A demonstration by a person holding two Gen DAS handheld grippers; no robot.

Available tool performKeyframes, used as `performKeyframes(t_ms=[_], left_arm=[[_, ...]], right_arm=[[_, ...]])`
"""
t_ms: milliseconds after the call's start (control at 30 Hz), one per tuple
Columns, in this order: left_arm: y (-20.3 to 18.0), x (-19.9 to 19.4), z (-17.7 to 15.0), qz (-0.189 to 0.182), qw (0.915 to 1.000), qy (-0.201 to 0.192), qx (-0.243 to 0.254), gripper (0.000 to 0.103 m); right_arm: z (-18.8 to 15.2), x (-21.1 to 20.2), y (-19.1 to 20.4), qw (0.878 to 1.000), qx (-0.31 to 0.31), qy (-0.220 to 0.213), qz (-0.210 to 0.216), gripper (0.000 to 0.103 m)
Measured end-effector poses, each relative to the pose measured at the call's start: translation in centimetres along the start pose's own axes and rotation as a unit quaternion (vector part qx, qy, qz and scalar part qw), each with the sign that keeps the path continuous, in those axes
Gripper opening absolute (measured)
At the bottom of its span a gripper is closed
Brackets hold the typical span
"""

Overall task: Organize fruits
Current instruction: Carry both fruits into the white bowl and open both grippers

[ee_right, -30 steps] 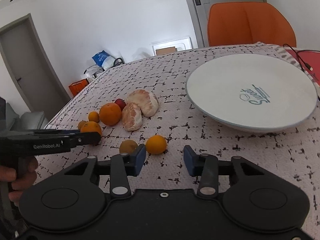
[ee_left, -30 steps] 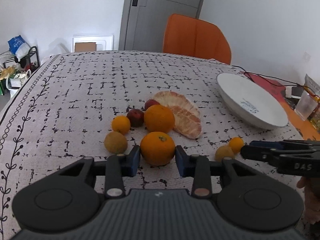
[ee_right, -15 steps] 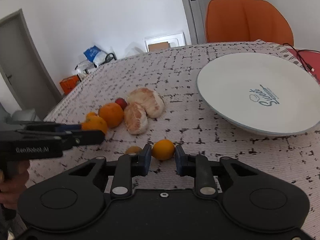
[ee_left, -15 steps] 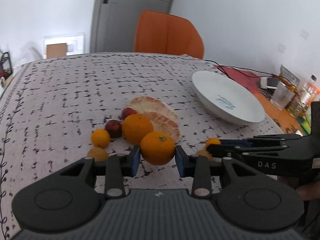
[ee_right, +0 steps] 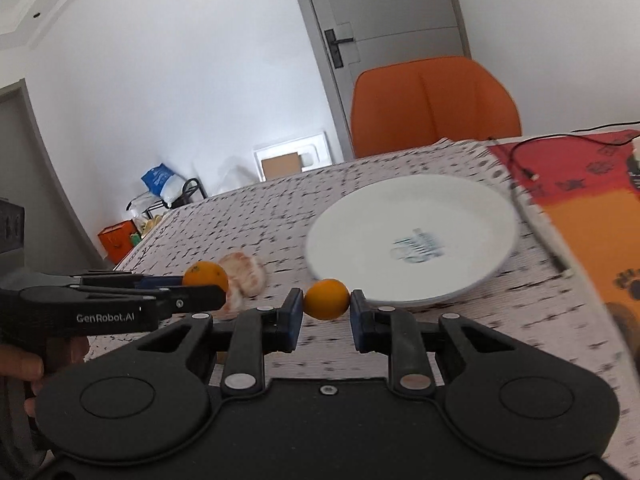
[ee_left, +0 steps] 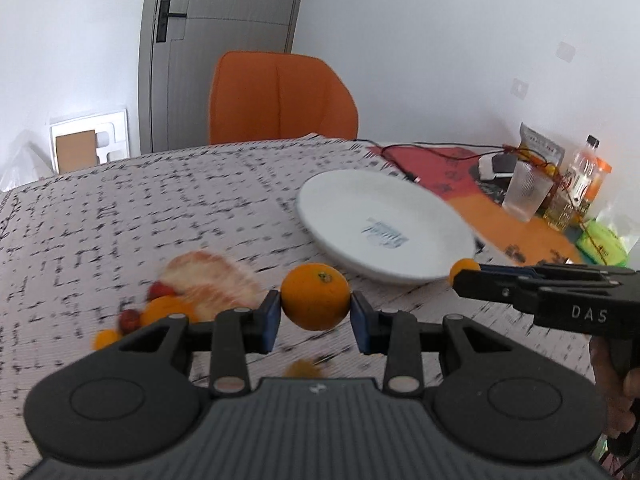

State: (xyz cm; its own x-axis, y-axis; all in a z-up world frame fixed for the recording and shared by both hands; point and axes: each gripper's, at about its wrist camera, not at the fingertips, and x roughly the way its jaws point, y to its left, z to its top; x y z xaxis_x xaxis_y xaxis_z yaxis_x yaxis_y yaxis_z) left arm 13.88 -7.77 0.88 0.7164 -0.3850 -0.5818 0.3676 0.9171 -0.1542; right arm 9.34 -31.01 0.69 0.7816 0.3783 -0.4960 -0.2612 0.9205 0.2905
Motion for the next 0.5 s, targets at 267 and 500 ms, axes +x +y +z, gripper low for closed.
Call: performKeyframes(t_ms=[267,500], left_arm=[[-4.4,2.4,2.3,0.028,0.9994,-0.016,-0.009,0.035],[-5.9,6.0,4.1,0.054,0.9984,0.003,-0.013,0.036]], right_arm=[[1.5,-1.4,-5.8,1.000,0.006,-0.017,0.009,0.023],[2.2,0.5,-10.1,1.000,0.015,-0.004,0.022,0.023]])
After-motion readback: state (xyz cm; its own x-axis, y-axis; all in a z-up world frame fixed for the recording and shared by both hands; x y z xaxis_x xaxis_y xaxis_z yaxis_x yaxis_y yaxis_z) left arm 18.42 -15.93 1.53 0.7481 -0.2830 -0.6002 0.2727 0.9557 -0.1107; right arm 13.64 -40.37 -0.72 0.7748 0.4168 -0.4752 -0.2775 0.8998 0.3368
